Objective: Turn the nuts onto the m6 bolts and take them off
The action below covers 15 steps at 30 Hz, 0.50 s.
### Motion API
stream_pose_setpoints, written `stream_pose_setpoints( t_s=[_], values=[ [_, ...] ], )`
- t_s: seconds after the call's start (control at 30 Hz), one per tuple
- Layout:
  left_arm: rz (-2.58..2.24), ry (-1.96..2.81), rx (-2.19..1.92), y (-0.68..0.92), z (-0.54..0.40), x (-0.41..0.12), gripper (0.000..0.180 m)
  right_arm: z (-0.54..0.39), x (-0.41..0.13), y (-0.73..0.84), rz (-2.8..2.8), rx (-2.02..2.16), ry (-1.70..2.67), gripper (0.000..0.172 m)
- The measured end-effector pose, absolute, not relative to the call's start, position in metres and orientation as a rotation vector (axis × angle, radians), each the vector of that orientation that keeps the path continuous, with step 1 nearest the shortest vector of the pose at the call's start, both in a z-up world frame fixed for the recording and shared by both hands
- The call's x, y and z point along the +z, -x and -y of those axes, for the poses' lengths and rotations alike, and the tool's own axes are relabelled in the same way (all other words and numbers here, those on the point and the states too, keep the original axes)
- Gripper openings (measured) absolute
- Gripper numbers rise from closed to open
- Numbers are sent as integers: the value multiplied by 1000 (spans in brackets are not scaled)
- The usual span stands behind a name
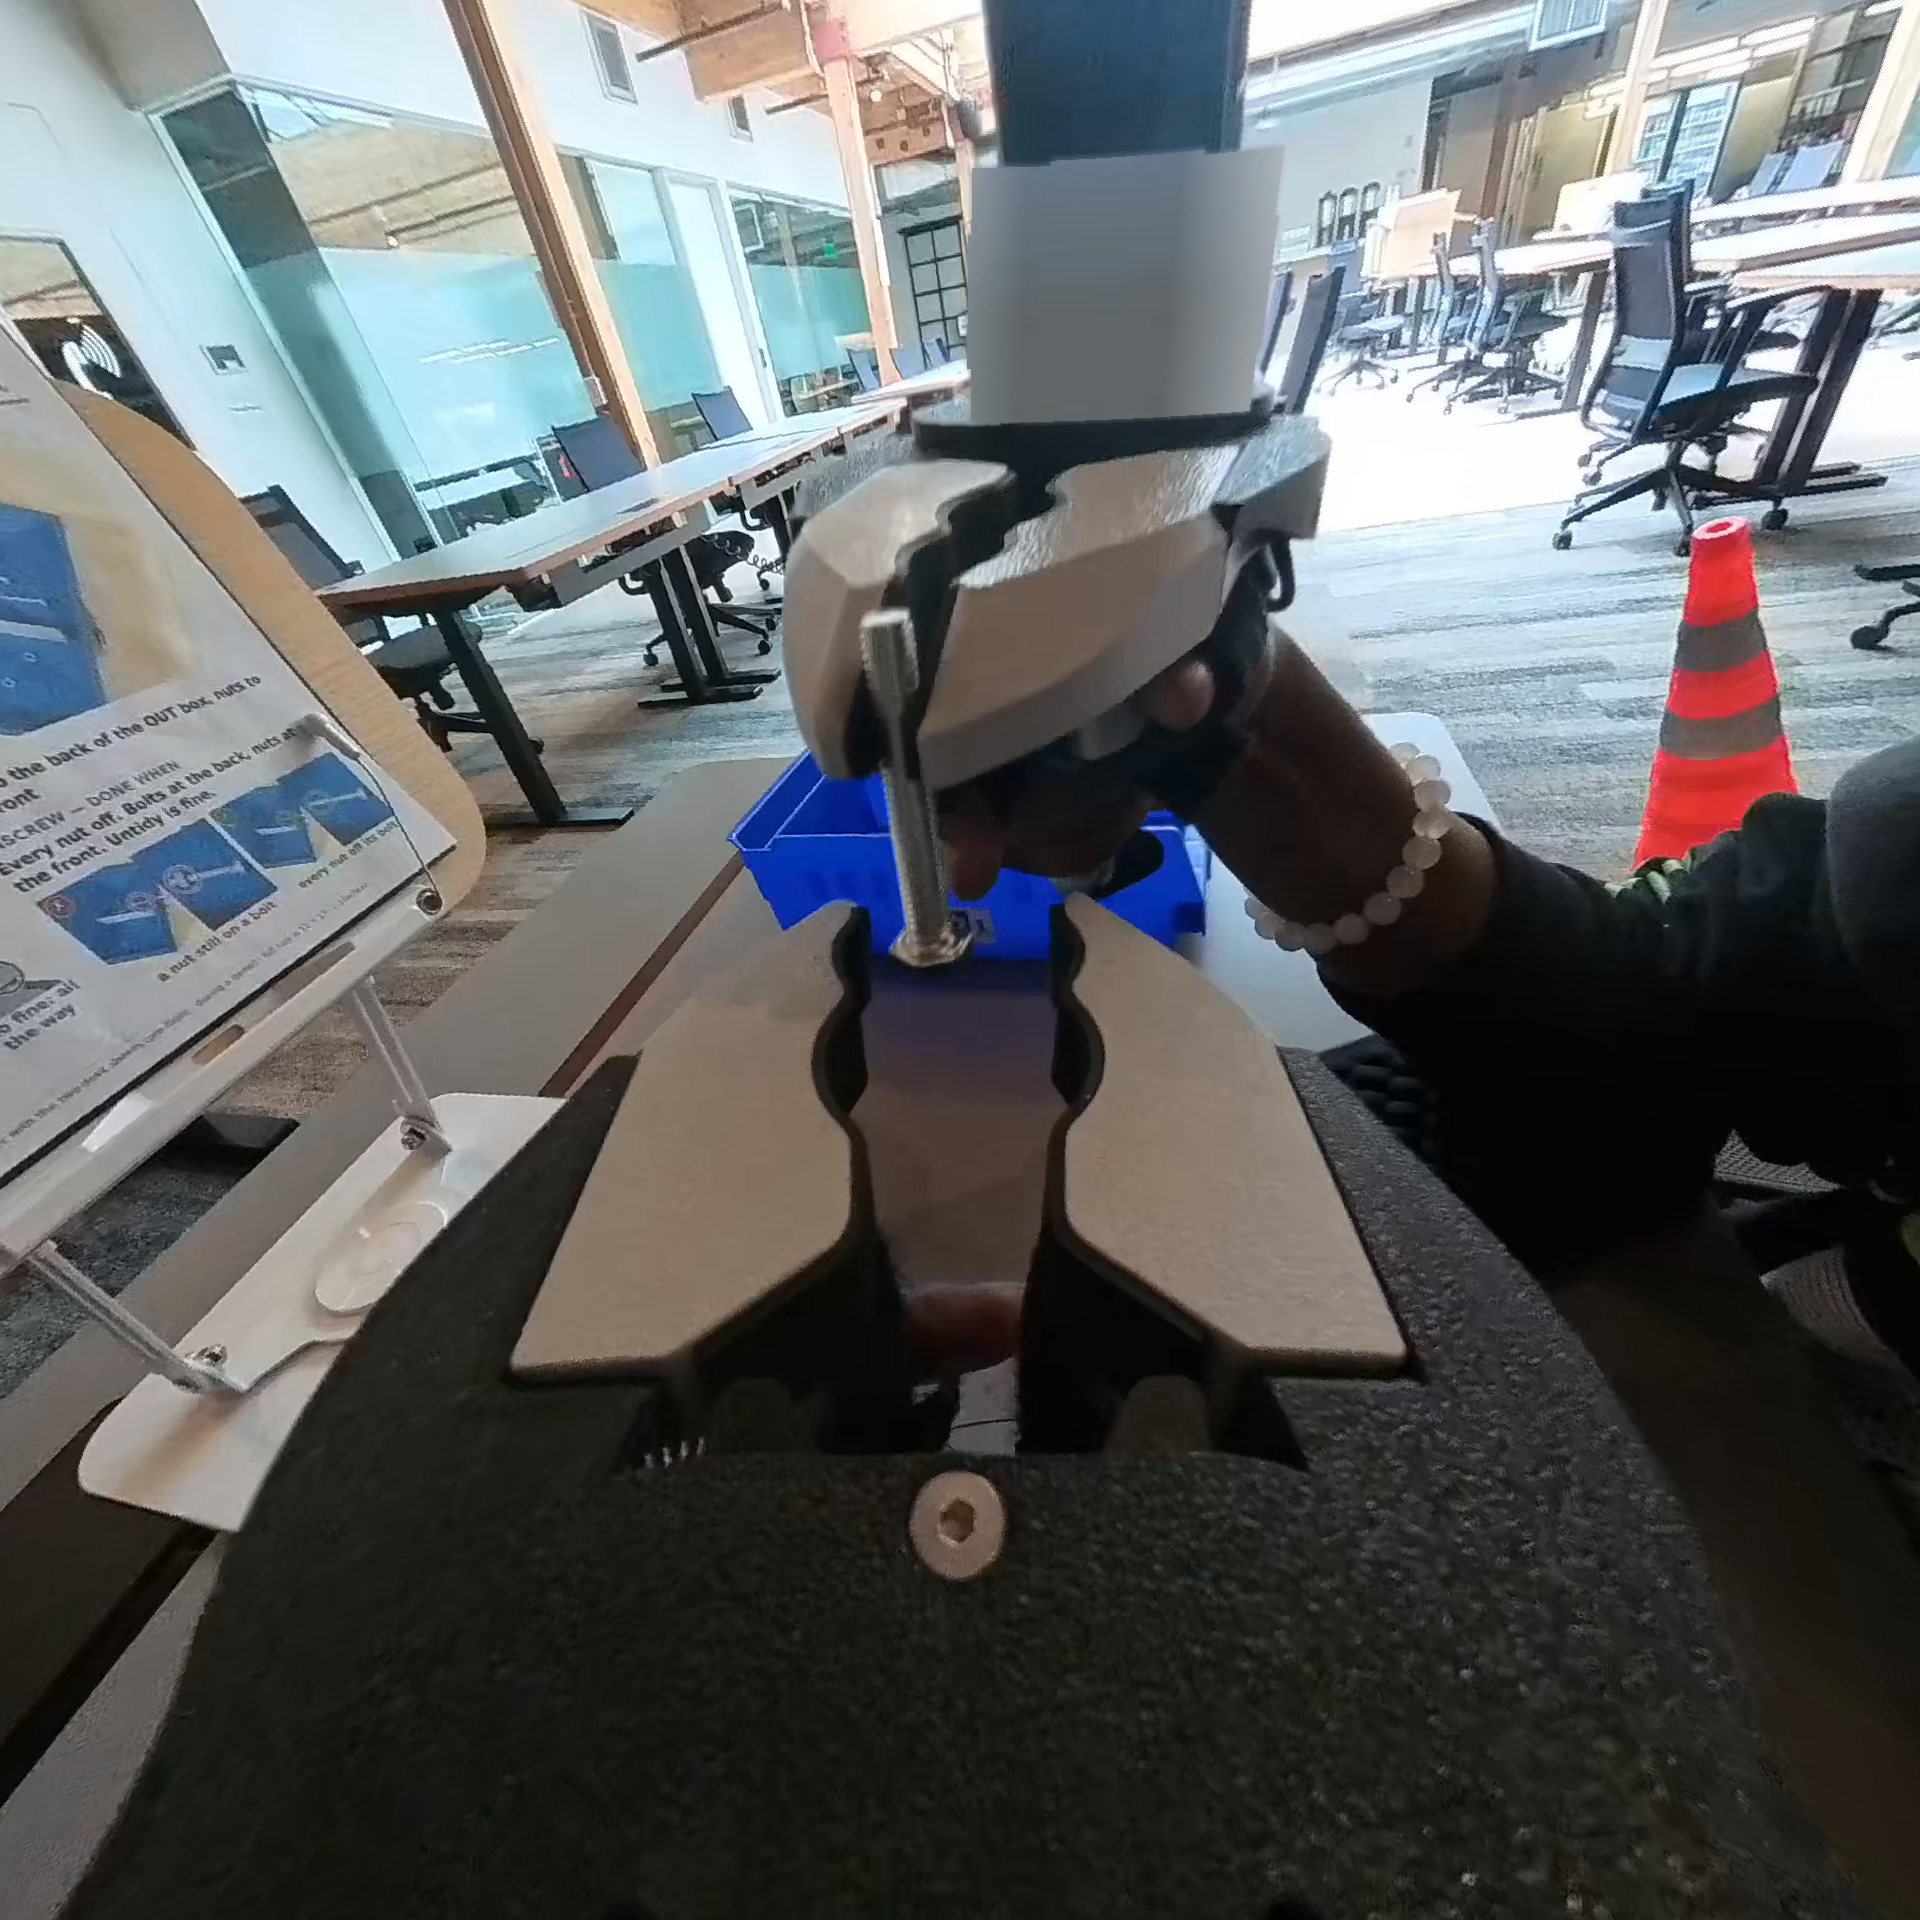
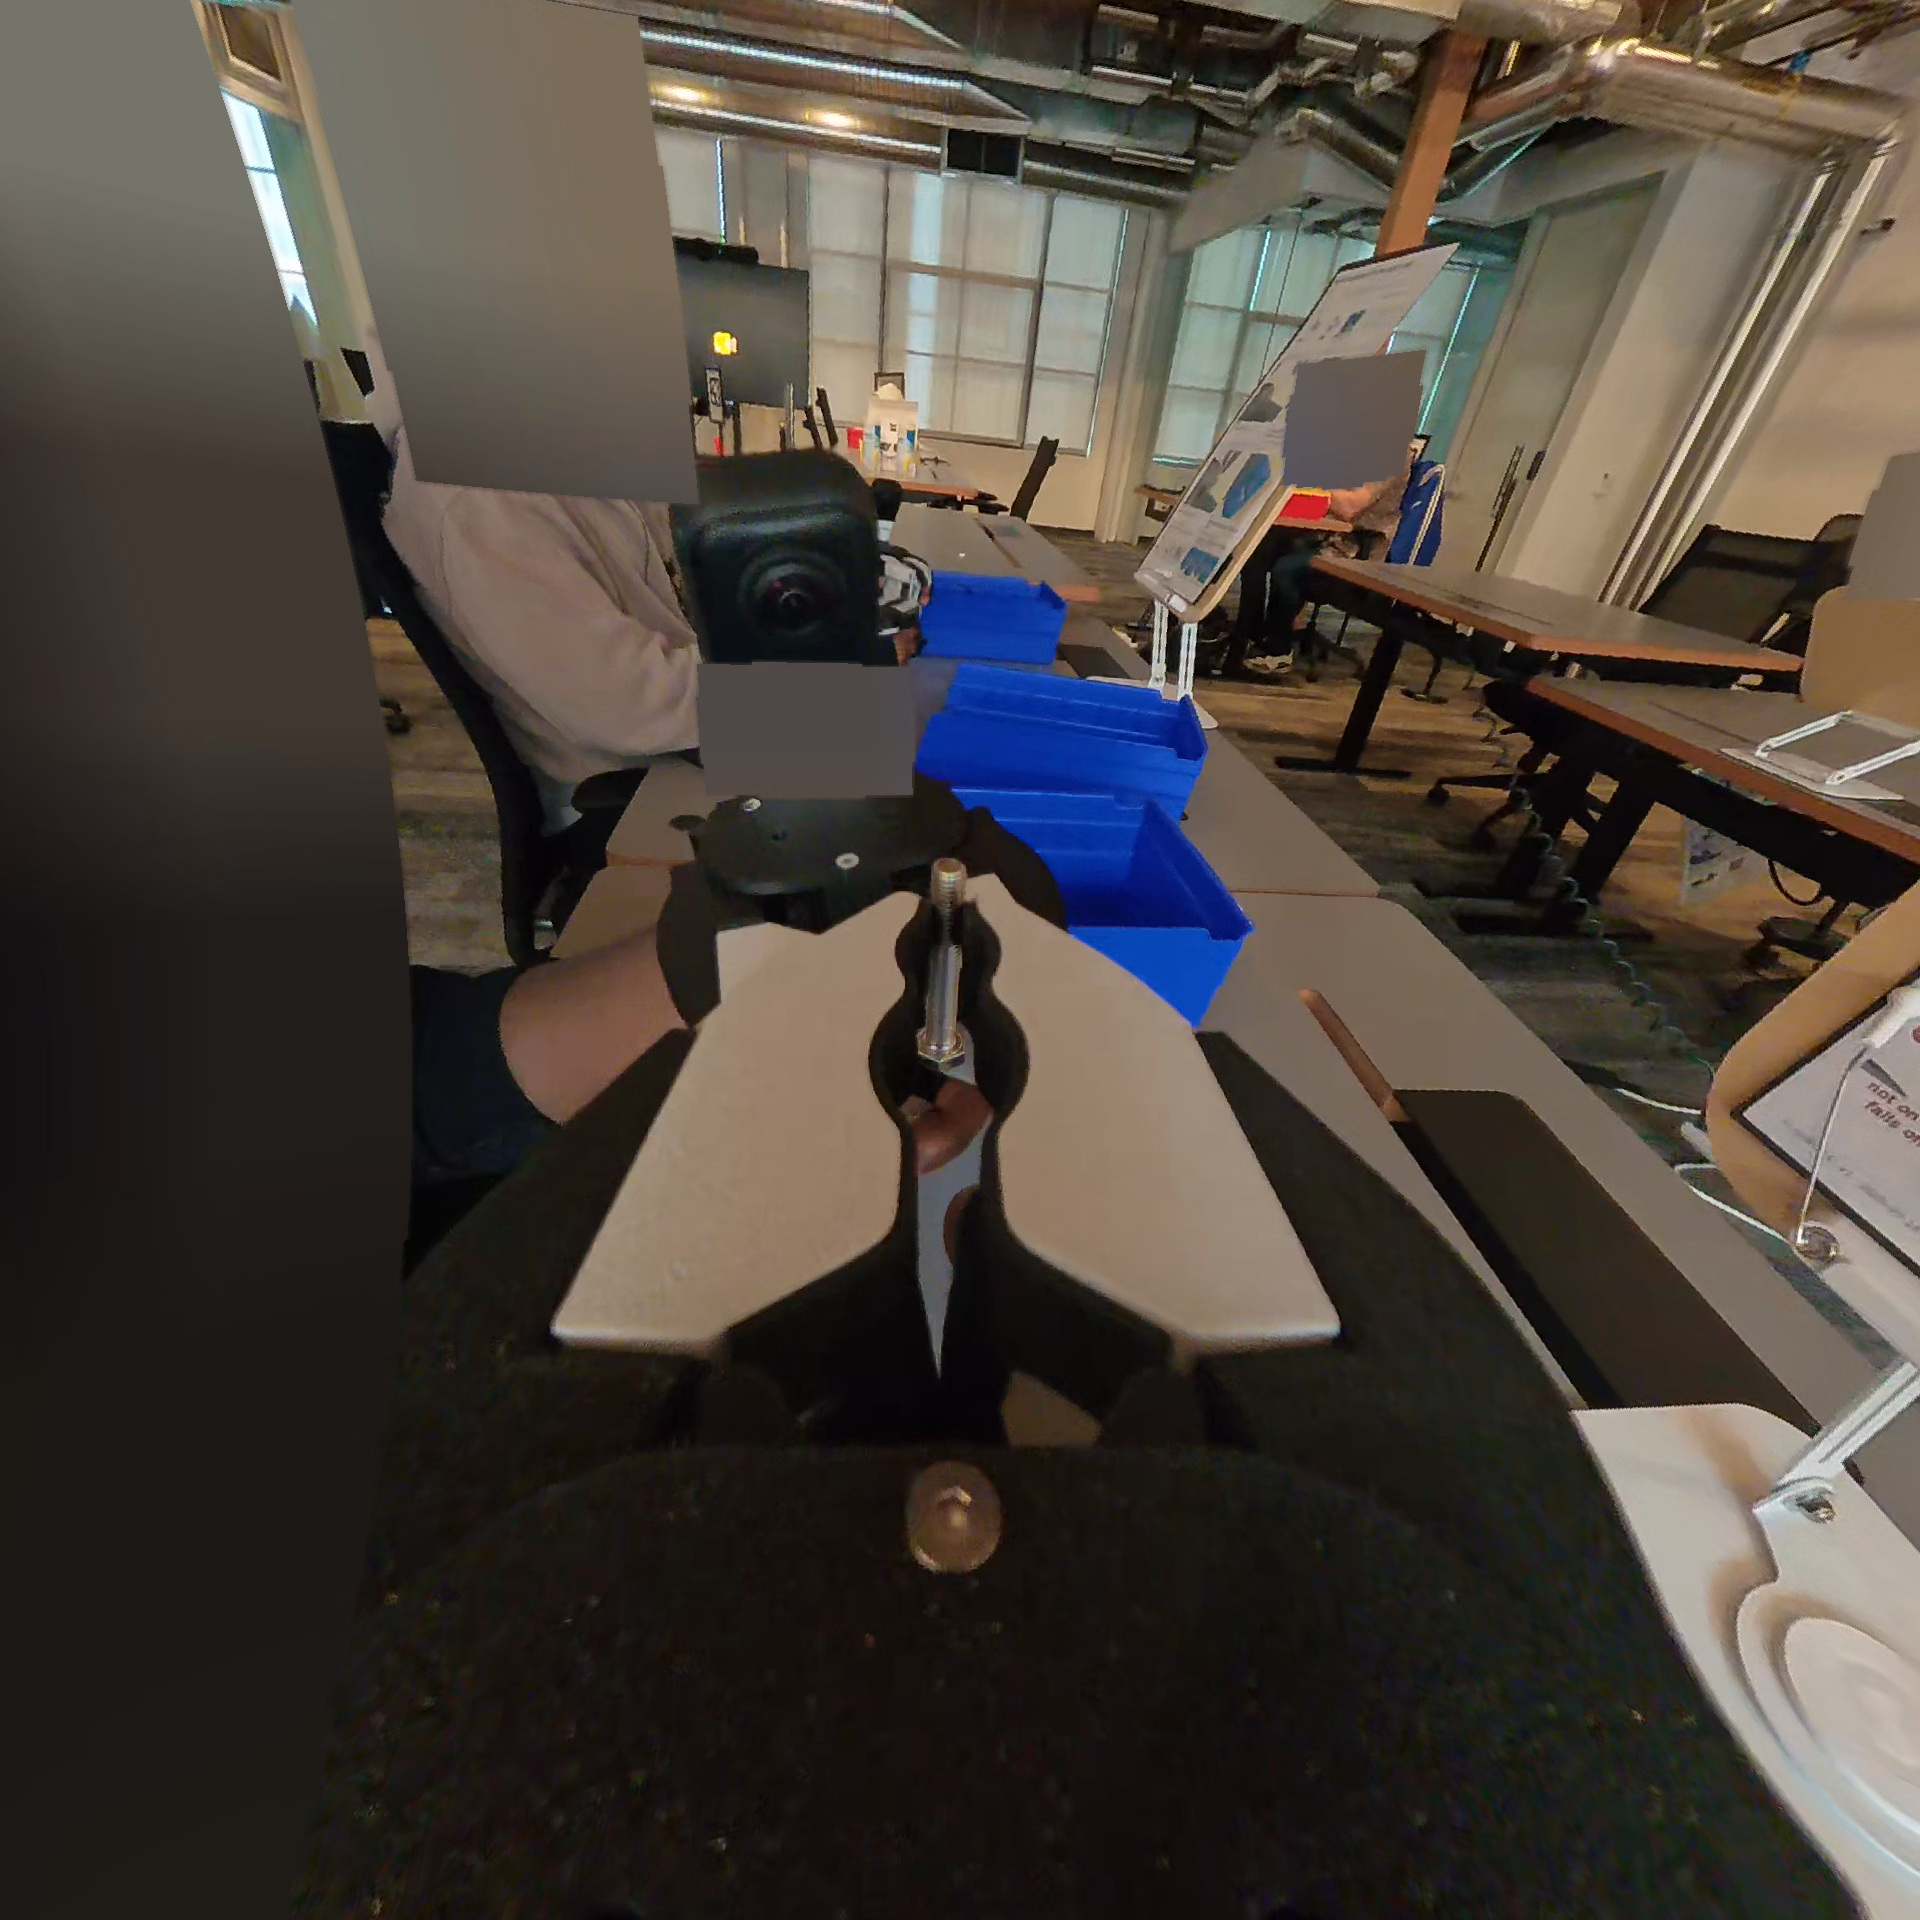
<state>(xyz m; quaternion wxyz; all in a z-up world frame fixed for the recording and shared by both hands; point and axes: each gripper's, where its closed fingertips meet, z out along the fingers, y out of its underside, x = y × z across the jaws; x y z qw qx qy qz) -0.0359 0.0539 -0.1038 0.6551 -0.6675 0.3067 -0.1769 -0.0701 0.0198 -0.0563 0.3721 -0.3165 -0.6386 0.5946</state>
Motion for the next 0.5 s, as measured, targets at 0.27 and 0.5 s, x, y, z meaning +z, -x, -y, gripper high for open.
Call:
stream_pose_setpoints(
  t_s=[0.27, 0.5],
  values=[
    [-652, 1454, -499, 38, -48, -92, 16, -22, -56, 69, 1632, 1538, 809, 4],
    [-669, 1466, -501, 37, -48, -96, 5, -17, -59, 69, 1666, 1527, 796, 4]
  ],
)
